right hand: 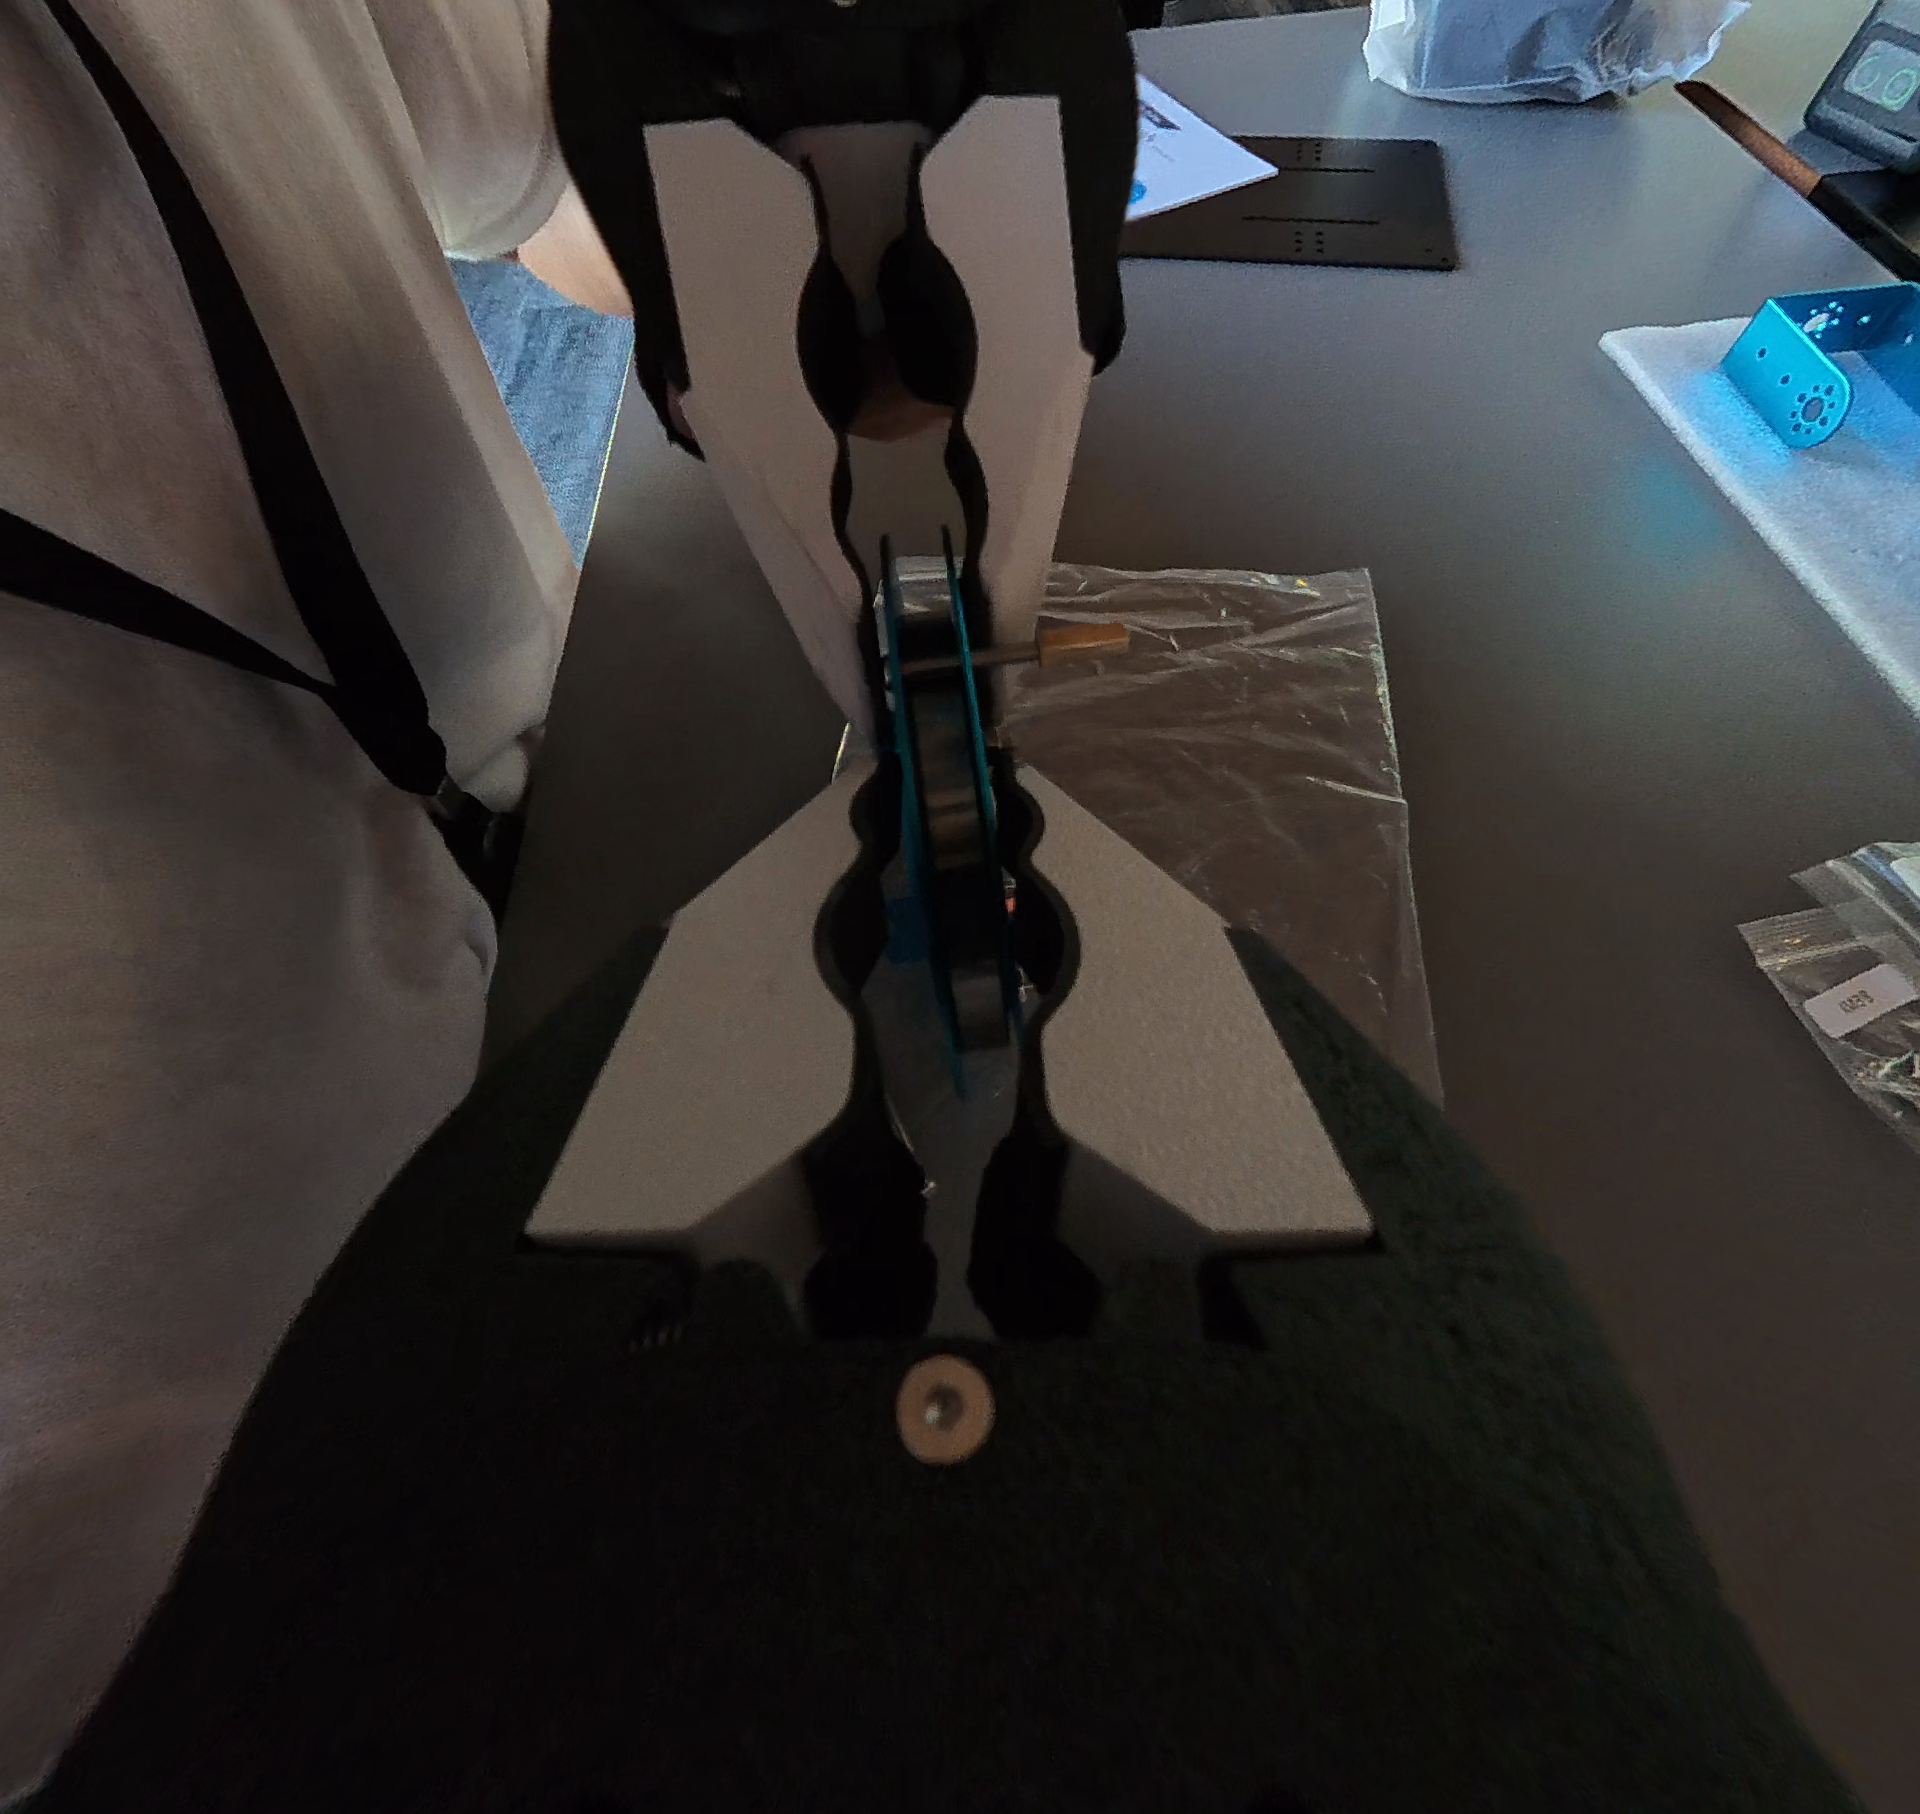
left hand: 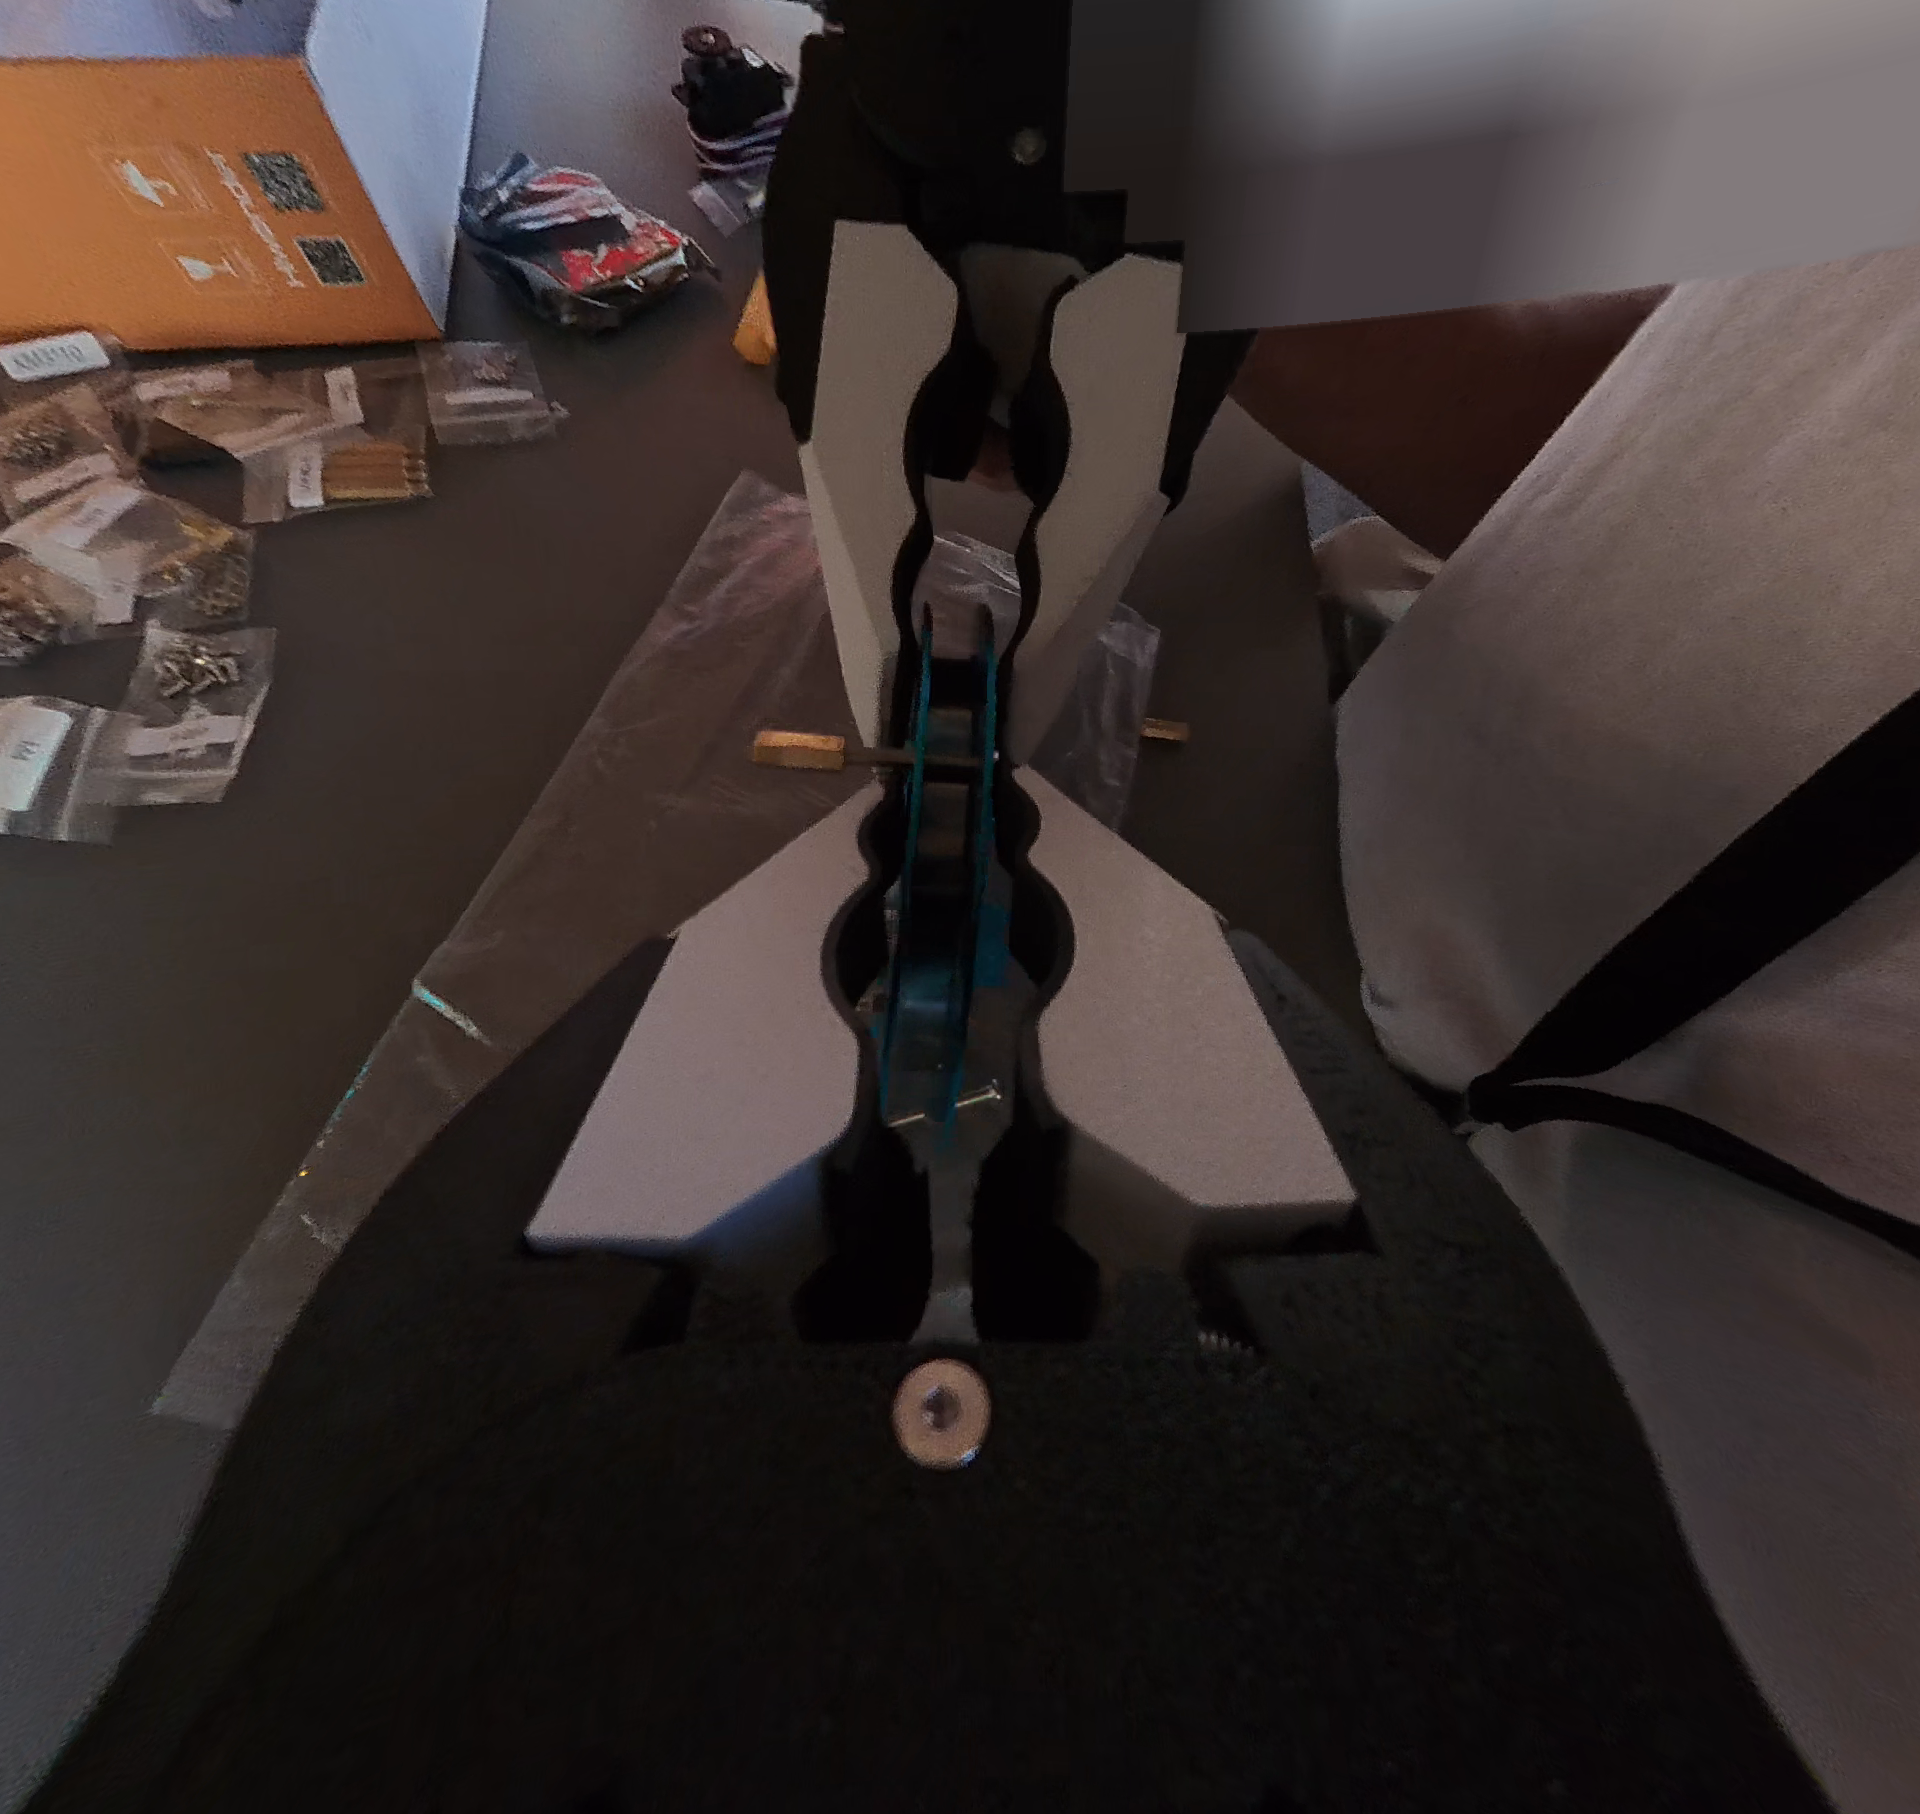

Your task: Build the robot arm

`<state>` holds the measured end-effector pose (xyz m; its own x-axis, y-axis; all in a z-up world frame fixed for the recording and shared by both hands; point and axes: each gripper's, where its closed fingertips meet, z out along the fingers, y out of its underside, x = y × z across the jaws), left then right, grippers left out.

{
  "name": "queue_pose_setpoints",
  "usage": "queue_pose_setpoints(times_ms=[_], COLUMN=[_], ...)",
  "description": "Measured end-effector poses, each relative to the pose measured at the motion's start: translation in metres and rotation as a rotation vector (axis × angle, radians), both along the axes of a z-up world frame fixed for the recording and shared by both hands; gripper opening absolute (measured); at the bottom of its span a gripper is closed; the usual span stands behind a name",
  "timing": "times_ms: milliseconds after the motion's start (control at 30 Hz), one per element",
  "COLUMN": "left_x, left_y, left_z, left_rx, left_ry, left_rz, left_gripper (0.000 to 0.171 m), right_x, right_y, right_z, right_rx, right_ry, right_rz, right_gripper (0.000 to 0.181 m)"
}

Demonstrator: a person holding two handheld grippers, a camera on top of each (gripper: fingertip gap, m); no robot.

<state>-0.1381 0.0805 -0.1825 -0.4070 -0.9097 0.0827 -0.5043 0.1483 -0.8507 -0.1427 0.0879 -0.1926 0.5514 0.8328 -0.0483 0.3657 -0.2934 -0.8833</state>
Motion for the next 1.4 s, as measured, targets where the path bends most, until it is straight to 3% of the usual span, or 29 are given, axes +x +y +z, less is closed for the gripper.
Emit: queue_pose_setpoints(times_ms=[233,600,933,1067,1333,1400], left_x=[-0.002,0.005,0.006,0.007,0.007,0.008], left_y=[-0.003,-0.003,-0.004,-0.005,-0.007,-0.007], left_z=[-0.003,-0.004,-0.004,-0.005,-0.005,-0.005], left_rx=[-0.031,0.093,0.1,0.108,0.106,0.108], left_ry=[0.074,0.013,0.012,0.015,0.011,0.01], left_rz=[-0.045,-0.067,-0.064,-0.073,-0.087,-0.085], left_gripper=[0.018,0.014,0.014,0.014,0.014,0.014], right_x=[-0.001,0.006,0.012,0.007,0.007,0.004], right_y=[-0.002,-0.003,-0.005,-0.002,-0.004,-0.005], right_z=[0.0,0.0,0.026,0.025,0.018,0.019], right_rx=[0.03,0.009,0.088,0.102,0.068,0.046], right_ry=[-0.044,0.0,0.069,0.062,0.073,0.089], right_rz=[0.025,0.02,-0.043,-0.048,-0.05,-0.026], right_gripper=[0.017,0.018,0.03,0.019,0.026,0.017])
